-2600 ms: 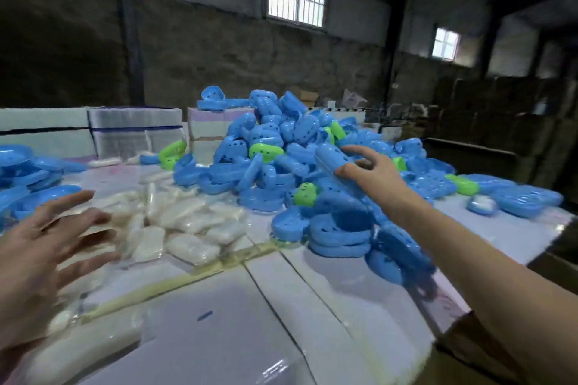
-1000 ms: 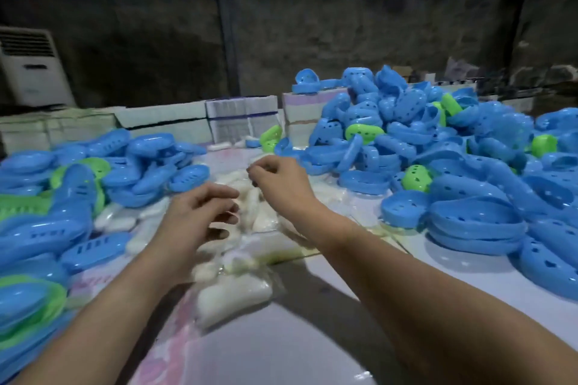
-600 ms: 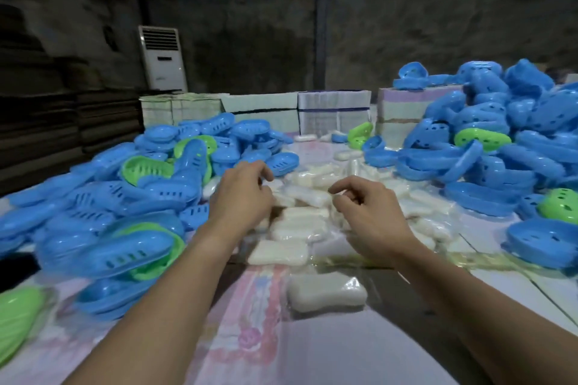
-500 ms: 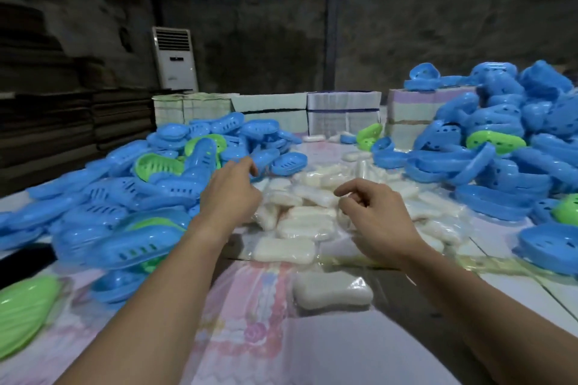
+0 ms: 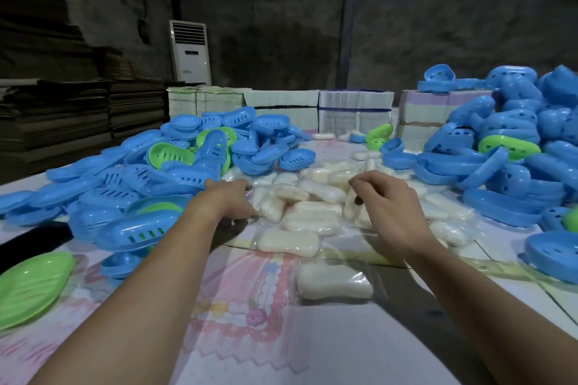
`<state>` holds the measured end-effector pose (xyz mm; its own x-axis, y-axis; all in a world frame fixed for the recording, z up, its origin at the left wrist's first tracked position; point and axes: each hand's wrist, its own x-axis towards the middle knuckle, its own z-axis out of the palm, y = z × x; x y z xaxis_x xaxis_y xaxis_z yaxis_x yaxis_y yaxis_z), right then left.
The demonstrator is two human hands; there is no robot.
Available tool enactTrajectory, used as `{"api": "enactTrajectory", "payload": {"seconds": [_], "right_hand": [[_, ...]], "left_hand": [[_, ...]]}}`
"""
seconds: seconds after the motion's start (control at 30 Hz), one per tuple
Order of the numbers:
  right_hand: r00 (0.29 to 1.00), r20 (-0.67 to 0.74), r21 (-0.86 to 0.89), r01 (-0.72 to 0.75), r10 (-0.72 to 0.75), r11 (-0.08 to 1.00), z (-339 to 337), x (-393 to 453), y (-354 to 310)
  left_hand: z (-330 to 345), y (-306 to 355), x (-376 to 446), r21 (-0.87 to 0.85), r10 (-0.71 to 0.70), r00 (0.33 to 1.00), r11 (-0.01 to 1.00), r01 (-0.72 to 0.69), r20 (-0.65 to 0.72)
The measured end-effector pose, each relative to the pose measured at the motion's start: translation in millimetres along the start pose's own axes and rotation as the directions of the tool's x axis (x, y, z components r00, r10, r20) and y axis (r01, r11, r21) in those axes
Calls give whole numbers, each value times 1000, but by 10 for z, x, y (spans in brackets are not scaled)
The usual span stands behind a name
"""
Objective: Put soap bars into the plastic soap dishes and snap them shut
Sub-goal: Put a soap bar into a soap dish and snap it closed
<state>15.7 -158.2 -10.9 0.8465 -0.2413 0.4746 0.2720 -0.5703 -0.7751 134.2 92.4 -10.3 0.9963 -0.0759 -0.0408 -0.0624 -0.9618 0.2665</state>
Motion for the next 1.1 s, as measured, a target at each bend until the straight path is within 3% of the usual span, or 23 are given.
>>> {"api": "enactTrajectory", "payload": {"seconds": [0.17,0.37,0.53,0.63,0.73,0.87,0.97,1.1], "right_hand": [[998,-43,-72,-40,37,997,-39,16,21],[994,-94,-330,-81,52,941,-168,78,61],[990,18,-596,-100,137,797,-229,91,124],[977,101,-701,-65,189,710,-199,107,158],[963,151,-777,-24,223,629,-150,123,220],[967,149,-858,21,209,514,-56,128,284],[976,110,-883,9,188,470,27,133,273],[962,121,-890,-4,245,455,48,148,231]], "left_hand": [[-34,-40,-3,93,-70,997,993,72,-27],[-52,-54,-11,-29,-75,996,997,77,51],[-108,-68,-61,-130,-82,975,990,55,-208],[-162,67,-124,-276,-34,913,957,-87,-406],[-173,308,-265,-610,11,877,715,-342,-480],[-68,603,-430,-735,105,844,442,-514,-527],[5,746,-471,-844,126,881,255,-472,-455],[33,839,-532,-963,138,953,-8,-270,-269]]}}
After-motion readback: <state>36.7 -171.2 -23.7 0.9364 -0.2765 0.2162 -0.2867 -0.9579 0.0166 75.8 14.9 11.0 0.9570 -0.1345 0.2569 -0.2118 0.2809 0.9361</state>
